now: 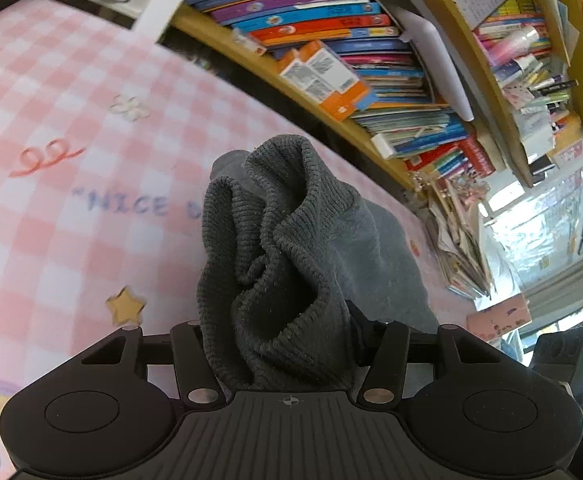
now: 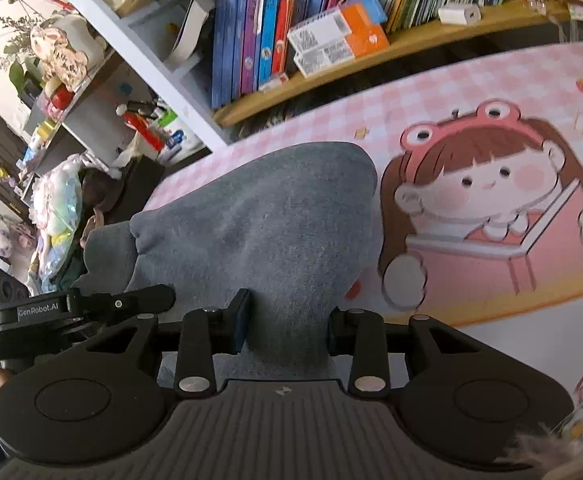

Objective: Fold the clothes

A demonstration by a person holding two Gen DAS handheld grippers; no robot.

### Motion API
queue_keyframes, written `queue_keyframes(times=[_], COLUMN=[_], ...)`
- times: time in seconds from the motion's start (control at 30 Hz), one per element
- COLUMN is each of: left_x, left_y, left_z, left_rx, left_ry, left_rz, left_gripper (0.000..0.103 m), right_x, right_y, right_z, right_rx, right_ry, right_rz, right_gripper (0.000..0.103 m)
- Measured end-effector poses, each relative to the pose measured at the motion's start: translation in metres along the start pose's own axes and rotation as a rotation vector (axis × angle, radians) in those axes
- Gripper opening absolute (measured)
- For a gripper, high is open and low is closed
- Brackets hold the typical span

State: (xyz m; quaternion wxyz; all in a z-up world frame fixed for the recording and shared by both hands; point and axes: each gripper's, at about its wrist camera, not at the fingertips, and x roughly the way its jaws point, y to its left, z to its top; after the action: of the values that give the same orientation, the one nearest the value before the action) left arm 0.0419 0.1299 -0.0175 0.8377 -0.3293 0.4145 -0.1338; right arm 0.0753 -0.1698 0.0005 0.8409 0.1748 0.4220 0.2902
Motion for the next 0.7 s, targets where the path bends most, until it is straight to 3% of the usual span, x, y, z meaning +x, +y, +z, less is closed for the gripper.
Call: queue_keyframes(times=[0.7], left_x=[0.105], left_y=[-0.038], left_z=[0.088], left_rx=[0.033], left_ry=[-0.032], left_rz=[-0.028], left_gripper=[0.053], right_x=[0.027], right_y=[-0.065], right_z=[0.122], right_rx=[-0.055], right_ry=[-0.062], right_rz=[-0.037], right_gripper=[0.033])
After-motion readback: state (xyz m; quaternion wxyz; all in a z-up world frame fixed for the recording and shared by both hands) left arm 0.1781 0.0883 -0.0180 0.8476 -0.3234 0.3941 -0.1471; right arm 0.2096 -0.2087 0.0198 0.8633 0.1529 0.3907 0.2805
